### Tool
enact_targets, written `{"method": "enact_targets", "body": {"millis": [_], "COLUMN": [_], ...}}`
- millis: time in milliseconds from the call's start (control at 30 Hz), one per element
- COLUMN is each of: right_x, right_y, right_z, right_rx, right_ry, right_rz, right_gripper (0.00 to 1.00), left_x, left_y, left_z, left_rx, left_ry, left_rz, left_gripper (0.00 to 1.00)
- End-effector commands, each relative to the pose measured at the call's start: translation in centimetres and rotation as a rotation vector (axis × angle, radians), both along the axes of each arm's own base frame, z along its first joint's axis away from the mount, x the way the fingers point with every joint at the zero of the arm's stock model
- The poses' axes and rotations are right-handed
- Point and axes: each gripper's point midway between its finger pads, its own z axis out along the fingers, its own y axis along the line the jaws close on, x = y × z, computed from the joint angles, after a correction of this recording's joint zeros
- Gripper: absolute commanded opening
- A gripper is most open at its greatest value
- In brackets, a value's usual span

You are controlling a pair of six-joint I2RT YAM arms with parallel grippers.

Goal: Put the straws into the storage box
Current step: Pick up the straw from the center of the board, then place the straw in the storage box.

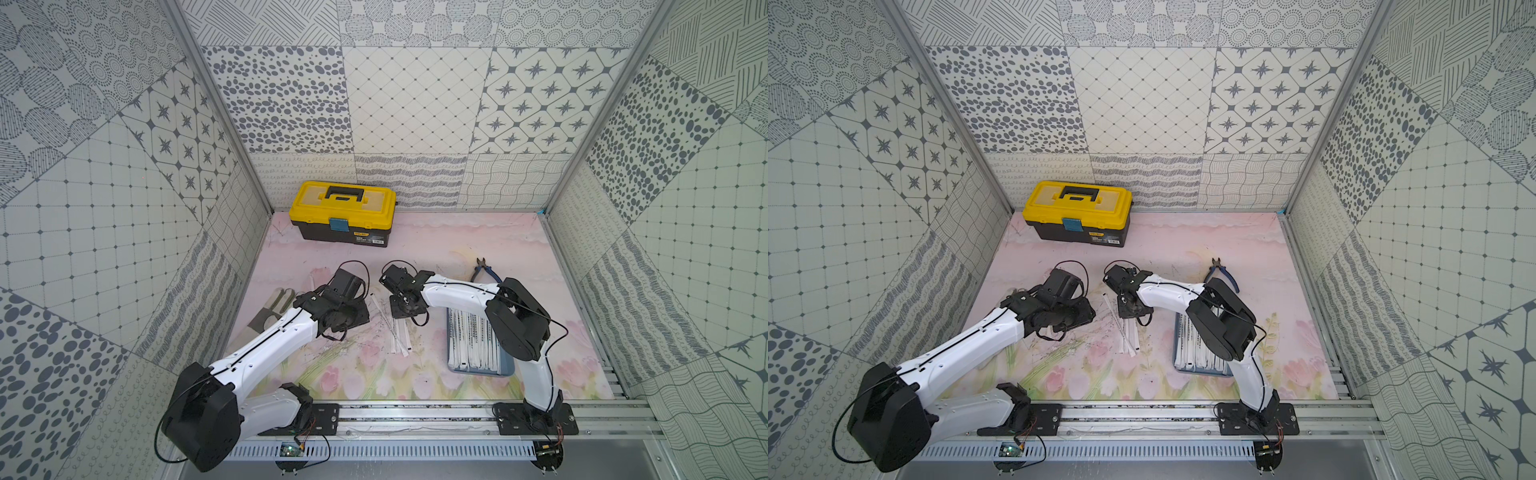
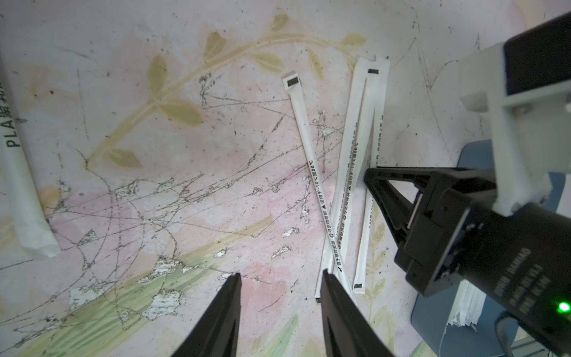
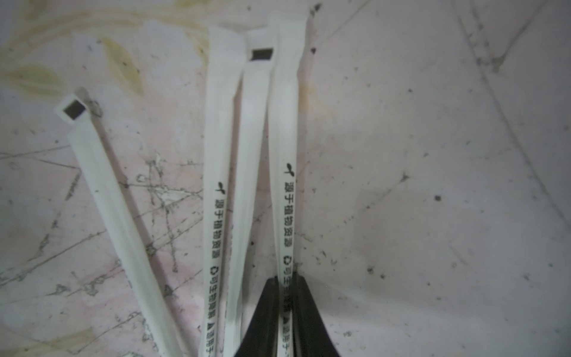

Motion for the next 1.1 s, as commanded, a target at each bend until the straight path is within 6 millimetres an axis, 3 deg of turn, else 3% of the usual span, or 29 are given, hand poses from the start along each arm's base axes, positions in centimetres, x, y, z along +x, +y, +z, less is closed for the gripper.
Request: {"method": "enact_targets", "body": {"millis": [0,167,267,367,500,600,700,867,1067], "right_x": [2.3,4.3,3.8,2.2,-0.5,-2.1,-3.3,-3.4,-3.1], "right_y": [0.5,-1.0,-2.6,-6.0,-13.6,-18.6,-21.4,-21.5,-21.2], "right_z": [2.1,4.9,7.6,10.1,11.1,10.5,9.0,6.4,3.6], "right_rx": [0.002,-0.009,0.019,0.058,0.028,-0.027,-0.053,-0.086,-0.097], "right_ry": [-0.088,-0.148,-0.164,-0.178,-0.168,-0.151,-0.123,-0.09,-0.058], "right_rz": [-0.013,-0.028,-0.031,-0.069,-0.158,-0.219,-0.25,-0.247,-0.272], "right_gripper": [0.12,0.1,0.09,0.09,0.09,0.09,0.09,0.09,0.09], "left_x": [0.1,0.4,0.6,0.9,1.2,1.3,1.2,0.7,0.4], "left_y": [-0.2,-0.5,-0.9,-2.7,-7.1,-10.3,-13.0,-15.5,-15.5], "left_z": [0.3,0.6,1.0,2.6,4.8,5.3,5.0,4.4,3.6], "left_rx": [-0.008,-0.019,-0.021,0.001,-0.041,-0.085,-0.106,-0.101,-0.088], "left_ry": [-0.017,-0.024,-0.038,-0.116,-0.226,-0.256,-0.248,-0.229,-0.209], "left_rz": [-0.019,-0.024,-0.04,-0.125,-0.256,-0.32,-0.368,-0.415,-0.405], "left_gripper": [0.46,0.46,0.46,0.46,0.47,0.47,0.47,0.47,0.47]}}
